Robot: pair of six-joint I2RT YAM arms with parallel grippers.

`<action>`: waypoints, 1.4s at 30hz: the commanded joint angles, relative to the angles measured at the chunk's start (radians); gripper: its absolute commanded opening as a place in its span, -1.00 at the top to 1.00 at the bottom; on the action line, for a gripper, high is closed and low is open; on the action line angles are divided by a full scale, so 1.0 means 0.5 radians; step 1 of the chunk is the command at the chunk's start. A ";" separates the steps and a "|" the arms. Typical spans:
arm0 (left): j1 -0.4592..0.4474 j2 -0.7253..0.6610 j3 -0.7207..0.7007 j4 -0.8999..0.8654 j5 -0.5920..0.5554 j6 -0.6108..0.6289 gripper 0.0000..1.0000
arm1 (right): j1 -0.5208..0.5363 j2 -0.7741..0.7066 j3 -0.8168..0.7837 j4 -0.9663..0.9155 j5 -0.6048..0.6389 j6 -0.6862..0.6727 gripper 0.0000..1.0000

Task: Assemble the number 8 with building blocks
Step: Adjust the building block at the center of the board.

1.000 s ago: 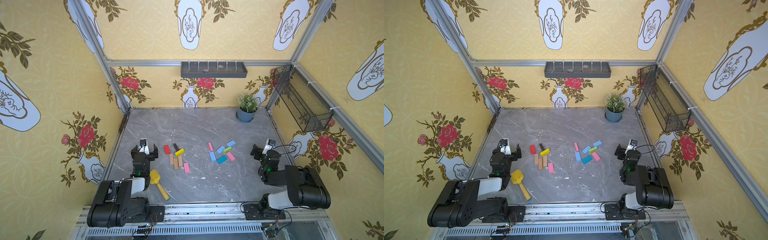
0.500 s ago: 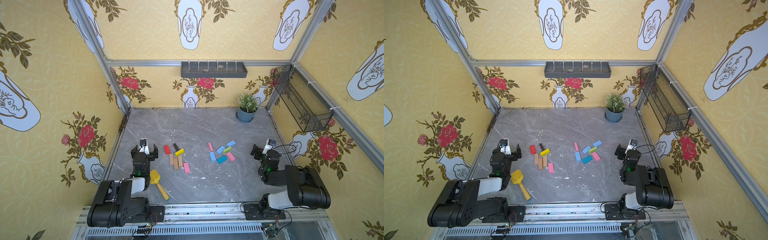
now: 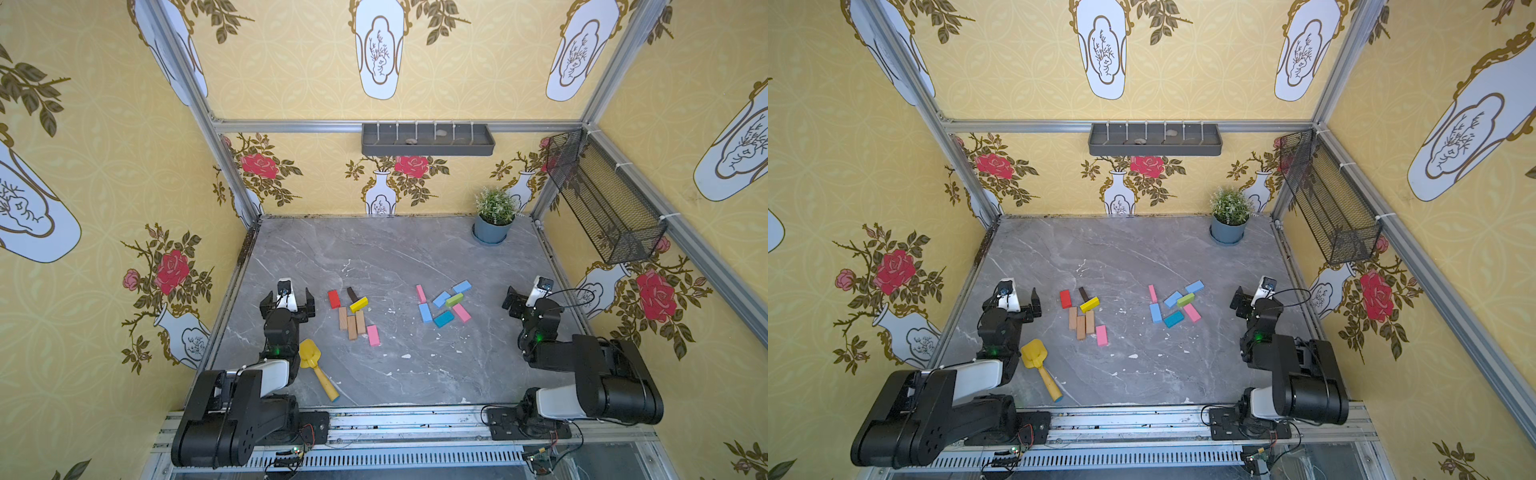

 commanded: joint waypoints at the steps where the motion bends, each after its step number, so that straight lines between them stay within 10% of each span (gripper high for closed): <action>1: -0.005 -0.219 -0.024 -0.091 -0.034 -0.002 -1.00 | 0.104 -0.196 0.165 -0.391 0.295 -0.036 -0.95; 7: -0.135 -0.859 0.220 -0.999 -0.298 -0.185 -1.00 | 0.275 -0.467 0.474 -0.962 0.312 0.117 -0.95; 15: -0.144 -1.227 0.625 -1.807 0.115 -0.799 -0.99 | 0.302 -0.585 0.817 -1.595 0.031 0.314 -0.95; 22: -0.145 -1.229 0.875 -2.032 0.693 -1.088 -0.99 | 0.344 -0.610 0.955 -1.833 -0.508 0.349 -0.95; 29: -0.147 -1.559 0.830 -2.122 0.633 -1.102 -1.00 | 0.647 -0.414 1.097 -1.921 -0.622 0.328 -0.95; 42: -0.146 -0.868 1.332 -2.947 0.865 -0.943 -0.86 | 1.230 -0.066 1.318 -1.943 -0.688 0.278 -0.95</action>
